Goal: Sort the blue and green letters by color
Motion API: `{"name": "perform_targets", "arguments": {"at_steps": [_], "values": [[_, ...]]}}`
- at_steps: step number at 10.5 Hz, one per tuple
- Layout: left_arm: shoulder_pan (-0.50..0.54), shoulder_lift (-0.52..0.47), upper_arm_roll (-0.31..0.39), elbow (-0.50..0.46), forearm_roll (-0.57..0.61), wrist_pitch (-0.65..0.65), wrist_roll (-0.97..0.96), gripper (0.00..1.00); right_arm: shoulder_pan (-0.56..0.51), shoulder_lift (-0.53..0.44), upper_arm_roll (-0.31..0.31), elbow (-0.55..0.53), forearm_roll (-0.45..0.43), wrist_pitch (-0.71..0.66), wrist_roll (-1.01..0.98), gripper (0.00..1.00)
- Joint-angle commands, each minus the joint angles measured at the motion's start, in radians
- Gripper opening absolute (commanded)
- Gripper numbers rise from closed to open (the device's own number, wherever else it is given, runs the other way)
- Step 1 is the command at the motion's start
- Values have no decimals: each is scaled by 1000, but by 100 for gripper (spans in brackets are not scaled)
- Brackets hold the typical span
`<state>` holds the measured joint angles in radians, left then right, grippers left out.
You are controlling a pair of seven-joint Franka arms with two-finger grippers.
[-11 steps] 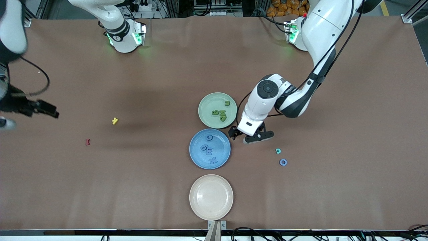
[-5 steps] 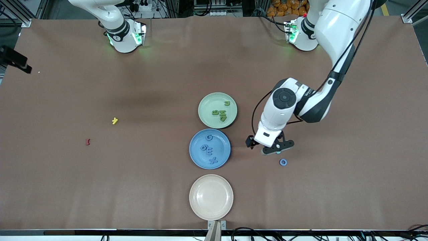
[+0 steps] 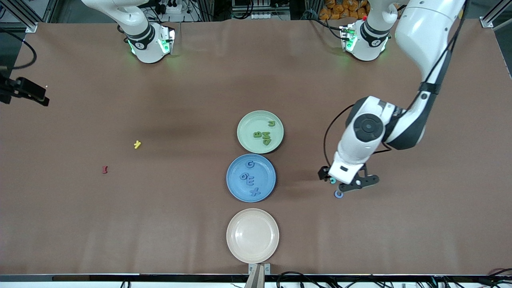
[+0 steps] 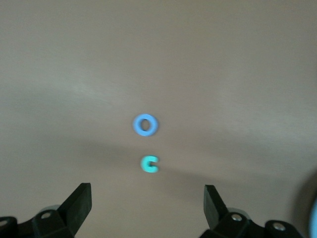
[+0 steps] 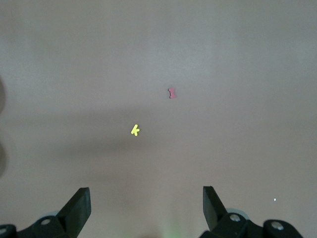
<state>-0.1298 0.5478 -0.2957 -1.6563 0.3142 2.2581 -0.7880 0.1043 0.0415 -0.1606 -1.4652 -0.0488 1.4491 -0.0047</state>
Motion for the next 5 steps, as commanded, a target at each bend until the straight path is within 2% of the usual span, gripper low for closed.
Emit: {"name": "perform_targets", "arguments": {"at_steps": [1, 3, 4, 5], "values": [[70, -55, -16, -7, -18, -104, 128, 100, 8, -15, 0, 0, -8, 13, 19, 100], [81, -89, -13, -7, -41, -147, 176, 100, 0, -15, 1, 5, -5, 16, 6, 100], [99, -115, -16, -7, -47, -216, 222, 100, -15, -12, 35, 8, 0, 22, 0, 100], [107, -168, -1, -8, -100, -279, 316, 100, -67, 0, 94, 11, -2, 19, -7, 100]]}}
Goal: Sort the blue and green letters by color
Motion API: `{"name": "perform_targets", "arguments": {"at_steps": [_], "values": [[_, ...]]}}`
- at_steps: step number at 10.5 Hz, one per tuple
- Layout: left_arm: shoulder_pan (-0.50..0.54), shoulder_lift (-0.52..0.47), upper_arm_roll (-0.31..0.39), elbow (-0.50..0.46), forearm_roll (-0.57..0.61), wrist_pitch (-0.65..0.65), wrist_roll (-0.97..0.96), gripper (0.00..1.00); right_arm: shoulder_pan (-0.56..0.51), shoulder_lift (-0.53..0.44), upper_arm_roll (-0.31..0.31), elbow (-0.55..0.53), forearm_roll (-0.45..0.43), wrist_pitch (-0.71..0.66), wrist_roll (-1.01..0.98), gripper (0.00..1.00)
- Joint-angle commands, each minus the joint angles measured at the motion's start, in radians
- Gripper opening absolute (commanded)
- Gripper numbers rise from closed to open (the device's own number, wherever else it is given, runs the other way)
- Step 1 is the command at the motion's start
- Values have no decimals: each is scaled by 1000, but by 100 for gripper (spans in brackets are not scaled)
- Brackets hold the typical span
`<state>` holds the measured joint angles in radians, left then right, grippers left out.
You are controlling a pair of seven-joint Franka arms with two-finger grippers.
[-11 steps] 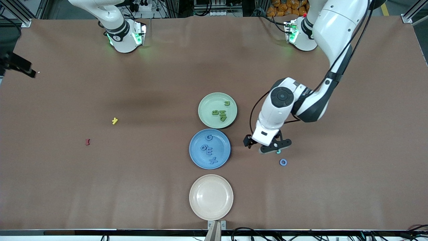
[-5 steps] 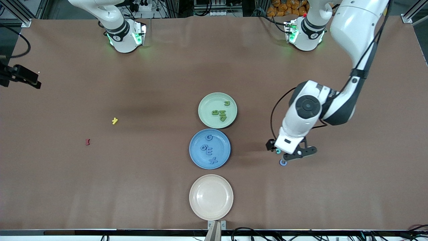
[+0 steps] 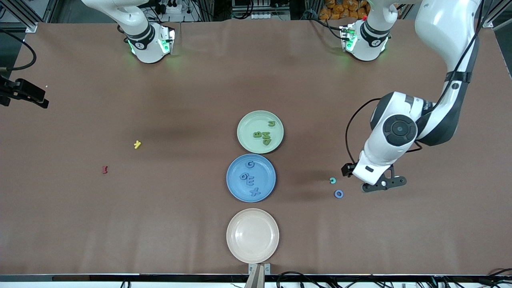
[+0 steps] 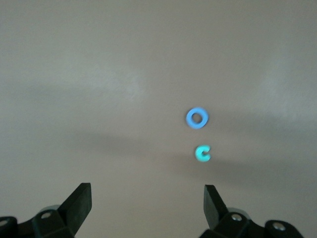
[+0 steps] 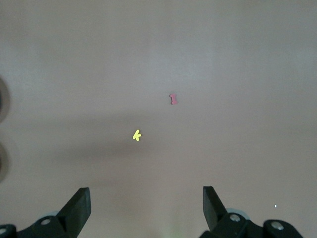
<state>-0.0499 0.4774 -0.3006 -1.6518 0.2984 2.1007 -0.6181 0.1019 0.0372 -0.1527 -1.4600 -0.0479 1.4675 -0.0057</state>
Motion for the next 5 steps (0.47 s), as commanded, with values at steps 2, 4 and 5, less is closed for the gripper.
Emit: {"name": "perform_targets", "arguments": {"at_steps": [2, 4, 5], "values": [[30, -213, 108, -23, -268, -187, 344, 100, -100, 13, 131, 10, -7, -9, 6, 100], [30, -291, 152, -25, -311, -232, 400, 100, -100, 12, 133, 12, -3, -1, 7, 100], [33, -330, 161, -25, -315, -249, 403, 100, -102, 13, 133, 12, -4, 1, 7, 100]]}}
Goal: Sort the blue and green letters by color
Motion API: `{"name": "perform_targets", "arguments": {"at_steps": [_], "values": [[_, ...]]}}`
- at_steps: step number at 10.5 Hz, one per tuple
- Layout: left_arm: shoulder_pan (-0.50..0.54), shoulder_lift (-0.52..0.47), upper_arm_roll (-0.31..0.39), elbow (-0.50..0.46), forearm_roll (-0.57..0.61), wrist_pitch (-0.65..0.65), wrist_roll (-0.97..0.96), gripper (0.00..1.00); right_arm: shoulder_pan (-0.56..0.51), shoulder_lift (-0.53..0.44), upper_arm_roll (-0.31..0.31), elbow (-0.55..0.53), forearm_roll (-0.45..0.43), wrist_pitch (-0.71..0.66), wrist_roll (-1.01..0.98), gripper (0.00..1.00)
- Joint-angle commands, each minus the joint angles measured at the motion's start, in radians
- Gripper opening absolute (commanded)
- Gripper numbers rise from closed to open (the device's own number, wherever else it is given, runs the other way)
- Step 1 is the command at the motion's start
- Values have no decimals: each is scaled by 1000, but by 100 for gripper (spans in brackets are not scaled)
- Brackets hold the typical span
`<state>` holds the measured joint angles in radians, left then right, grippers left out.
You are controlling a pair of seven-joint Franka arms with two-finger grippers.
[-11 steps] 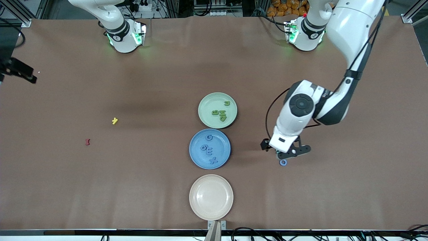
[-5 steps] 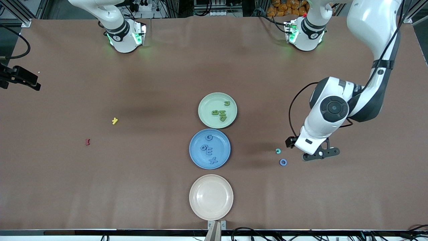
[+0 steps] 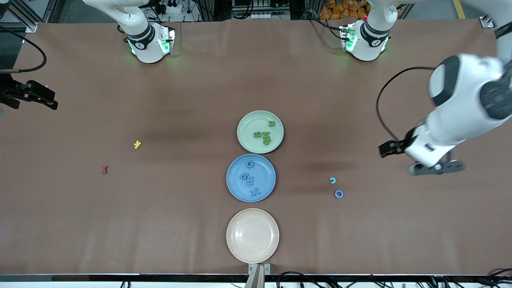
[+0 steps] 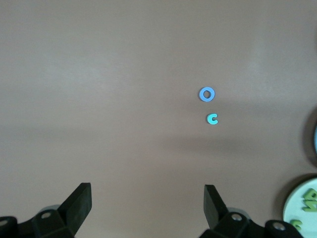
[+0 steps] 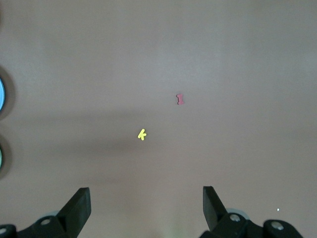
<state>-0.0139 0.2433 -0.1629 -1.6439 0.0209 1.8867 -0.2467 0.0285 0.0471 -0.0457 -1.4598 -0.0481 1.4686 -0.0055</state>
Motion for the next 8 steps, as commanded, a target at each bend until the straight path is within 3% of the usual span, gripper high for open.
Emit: {"name": "perform_targets", "arguments": {"at_steps": [1, 8], "values": [[-4, -136, 45, -28, -38, -59, 49, 100, -27, 2, 26, 12, -3, -1, 9, 100], [-3, -268, 63, 25, 25, -251, 144, 100, -59, 13, 20, 15, -6, 18, 21, 100]]}}
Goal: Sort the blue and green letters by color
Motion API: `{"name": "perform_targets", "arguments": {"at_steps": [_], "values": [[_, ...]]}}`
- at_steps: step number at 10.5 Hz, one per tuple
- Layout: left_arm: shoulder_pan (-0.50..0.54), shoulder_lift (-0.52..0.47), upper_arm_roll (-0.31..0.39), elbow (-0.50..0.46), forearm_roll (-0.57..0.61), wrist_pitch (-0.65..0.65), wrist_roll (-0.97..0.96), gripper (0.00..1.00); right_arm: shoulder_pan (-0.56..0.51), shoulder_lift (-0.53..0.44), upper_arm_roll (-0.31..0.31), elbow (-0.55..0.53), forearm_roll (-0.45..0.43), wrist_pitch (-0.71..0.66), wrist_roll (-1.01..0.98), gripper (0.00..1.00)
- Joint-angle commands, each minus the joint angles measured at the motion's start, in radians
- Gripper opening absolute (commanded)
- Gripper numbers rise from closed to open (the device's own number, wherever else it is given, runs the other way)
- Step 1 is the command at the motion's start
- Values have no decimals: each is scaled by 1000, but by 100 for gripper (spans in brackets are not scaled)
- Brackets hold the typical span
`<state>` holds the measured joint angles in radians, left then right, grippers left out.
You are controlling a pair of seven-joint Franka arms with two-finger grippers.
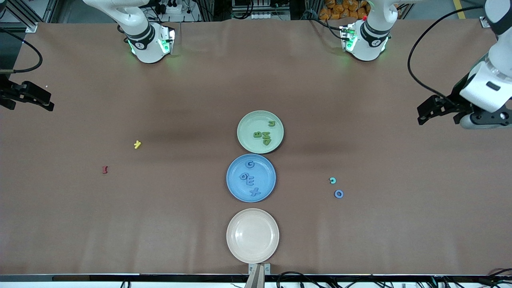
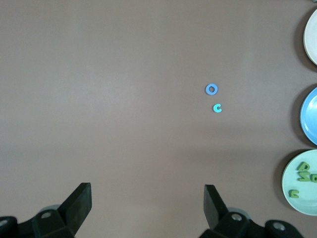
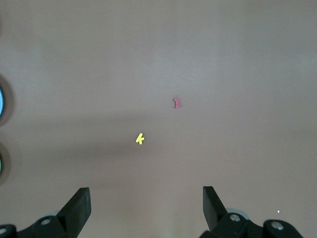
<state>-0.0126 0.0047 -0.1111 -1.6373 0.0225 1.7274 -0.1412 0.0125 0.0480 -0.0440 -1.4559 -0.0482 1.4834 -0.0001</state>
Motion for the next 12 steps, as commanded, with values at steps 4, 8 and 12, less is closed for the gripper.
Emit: {"name": "perform_targets", "arguments": {"at_steps": [4, 8, 12], "values": [[22, -31, 10, 91, -4, -179, 123, 100, -46, 18, 21, 20, -9, 11, 17, 100], [23, -32, 10, 105, -38, -192, 121, 100, -49, 18, 19, 20, -12, 11, 15, 100], [22, -32, 10, 105, -39, -190, 120, 100, -51, 18, 21, 19, -7, 14, 17, 100]]}}
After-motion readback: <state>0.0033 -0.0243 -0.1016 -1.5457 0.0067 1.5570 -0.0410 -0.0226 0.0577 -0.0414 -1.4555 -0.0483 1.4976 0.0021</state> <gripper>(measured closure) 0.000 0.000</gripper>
